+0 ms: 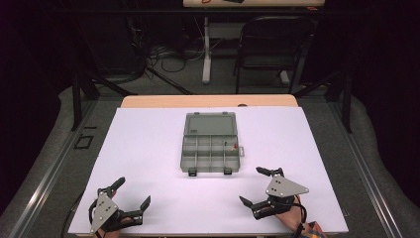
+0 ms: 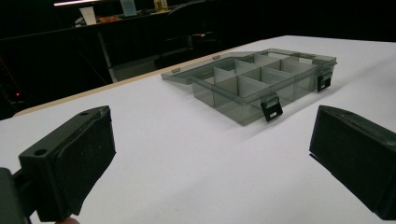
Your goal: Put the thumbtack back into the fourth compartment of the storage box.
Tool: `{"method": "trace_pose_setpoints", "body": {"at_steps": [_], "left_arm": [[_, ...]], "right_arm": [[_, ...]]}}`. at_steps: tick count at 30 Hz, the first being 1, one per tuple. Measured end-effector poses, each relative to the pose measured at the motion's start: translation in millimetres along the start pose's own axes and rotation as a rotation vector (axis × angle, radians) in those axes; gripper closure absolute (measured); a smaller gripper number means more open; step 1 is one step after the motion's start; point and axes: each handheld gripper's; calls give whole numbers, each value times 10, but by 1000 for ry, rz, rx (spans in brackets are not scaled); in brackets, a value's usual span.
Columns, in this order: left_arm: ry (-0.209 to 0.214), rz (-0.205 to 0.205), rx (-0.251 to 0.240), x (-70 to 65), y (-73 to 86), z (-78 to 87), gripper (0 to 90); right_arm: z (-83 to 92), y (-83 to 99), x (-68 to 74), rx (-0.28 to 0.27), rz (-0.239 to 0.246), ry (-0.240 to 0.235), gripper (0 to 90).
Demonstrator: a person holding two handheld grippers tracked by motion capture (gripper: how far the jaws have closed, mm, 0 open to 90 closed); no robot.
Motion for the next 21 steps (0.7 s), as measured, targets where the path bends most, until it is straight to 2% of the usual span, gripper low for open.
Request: {"method": "trace_pose_setpoints", "body": {"at_steps": [11, 21], "left_arm": [[3, 1, 1, -3, 1, -5, 3], [4, -1, 6, -3, 3, -11, 3]], "right_arm": [[160, 118, 27, -42, 12, 23, 0], [159, 126, 33, -39, 11, 28, 0]]}}
Point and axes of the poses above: each handheld gripper's, and its own axes: z roughly backward along the jaws, y roughly out of its underside, x roughly to its left
